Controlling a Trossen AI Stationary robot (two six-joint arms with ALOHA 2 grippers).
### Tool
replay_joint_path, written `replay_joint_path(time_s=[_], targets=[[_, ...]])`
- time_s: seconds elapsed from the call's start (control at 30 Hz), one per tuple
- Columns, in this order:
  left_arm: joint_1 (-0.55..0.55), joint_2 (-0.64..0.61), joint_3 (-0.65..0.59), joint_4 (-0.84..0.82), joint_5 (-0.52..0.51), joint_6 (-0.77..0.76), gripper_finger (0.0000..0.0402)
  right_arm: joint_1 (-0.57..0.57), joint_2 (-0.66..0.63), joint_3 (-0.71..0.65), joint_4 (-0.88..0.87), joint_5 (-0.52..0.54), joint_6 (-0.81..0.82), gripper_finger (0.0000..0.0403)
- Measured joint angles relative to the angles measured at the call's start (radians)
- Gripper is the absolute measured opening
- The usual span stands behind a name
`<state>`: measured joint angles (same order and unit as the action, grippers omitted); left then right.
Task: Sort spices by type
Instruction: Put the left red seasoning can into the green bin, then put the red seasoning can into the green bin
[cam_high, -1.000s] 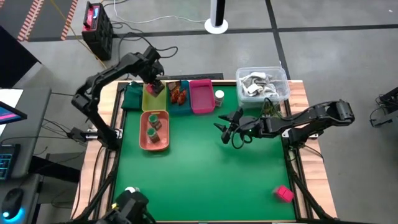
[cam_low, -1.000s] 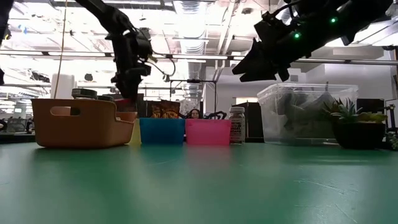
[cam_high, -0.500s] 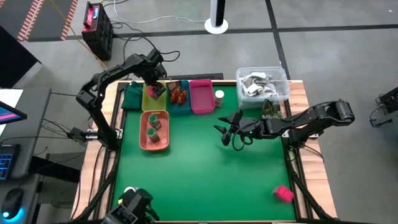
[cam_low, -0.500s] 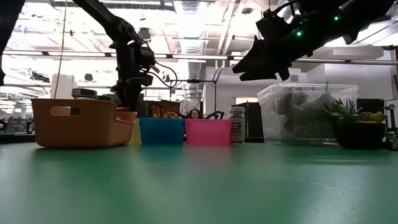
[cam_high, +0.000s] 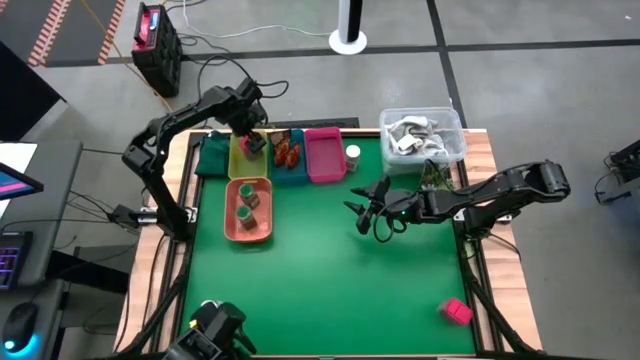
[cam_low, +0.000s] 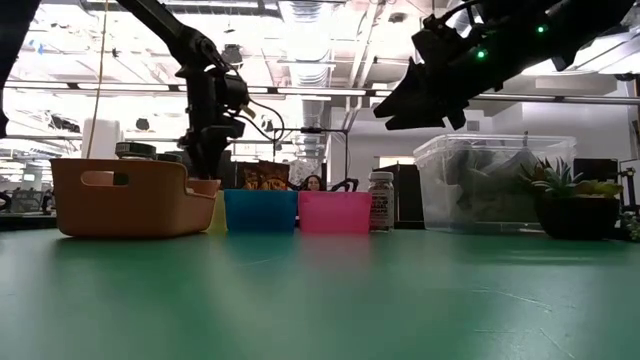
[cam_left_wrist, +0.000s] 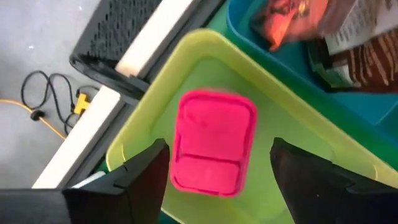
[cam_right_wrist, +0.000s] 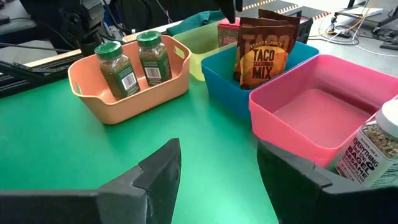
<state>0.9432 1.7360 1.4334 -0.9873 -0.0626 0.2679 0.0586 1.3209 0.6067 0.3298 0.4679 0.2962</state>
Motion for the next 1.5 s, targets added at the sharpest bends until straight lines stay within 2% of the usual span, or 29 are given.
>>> replay_joint_path(time_s=[0.17, 0.37, 0.47, 0.63, 0.8, 1.0, 1.1, 1.2, 1.33, 1.5], targets=[[-0.001, -0.001, 0.013, 0.051, -0.025, 0.051, 0.0273, 0.0, 0.0, 0.0, -0.023, 0.0, -0.008, 0.024], [-0.01, -0.016, 0.134, 0.055, -0.03, 0.062, 0.0274, 0.005, -0.061, 0.0, -0.113, 0.0, 0.014, 0.024], [-0.055, -0.064, 0.169, 0.065, -0.035, 0.073, 0.027, 0.033, -0.11, 0.0, -0.145, 0.008, 0.017, 0.024], [-0.213, -0.182, 0.153, 0.068, -0.035, 0.089, 0.0256, 0.103, -0.15, 0.0, -0.15, 0.019, -0.032, 0.024], [-0.465, -0.305, 0.115, 0.089, -0.067, 0.106, 0.025, 0.198, -0.133, 0.027, -0.215, 0.165, -0.012, 0.024], [-0.748, -0.434, 0.015, 0.147, -0.146, 0.105, 0.0249, 0.381, -0.038, 0.192, -0.489, 0.302, 0.166, 0.024], [-0.828, -0.49, -0.075, 0.203, -0.165, 0.105, 0.0249, 0.482, 0.038, 0.289, -0.604, 0.36, 0.289, 0.024], [-0.883, -0.568, -0.199, 0.337, -0.153, 0.112, 0.0249, 0.553, 0.123, 0.405, -0.753, 0.374, 0.455, 0.024], [-0.933, -0.68, -0.371, 0.496, -0.151, 0.124, 0.0249, 0.599, 0.26, 0.588, -1.067, 0.341, 0.716, 0.024], [-0.979, -0.784, -0.495, 0.536, -0.151, 0.04, 0.0249, 0.615, 0.421, 0.874, -1.45, 0.156, 0.932, 0.024]])
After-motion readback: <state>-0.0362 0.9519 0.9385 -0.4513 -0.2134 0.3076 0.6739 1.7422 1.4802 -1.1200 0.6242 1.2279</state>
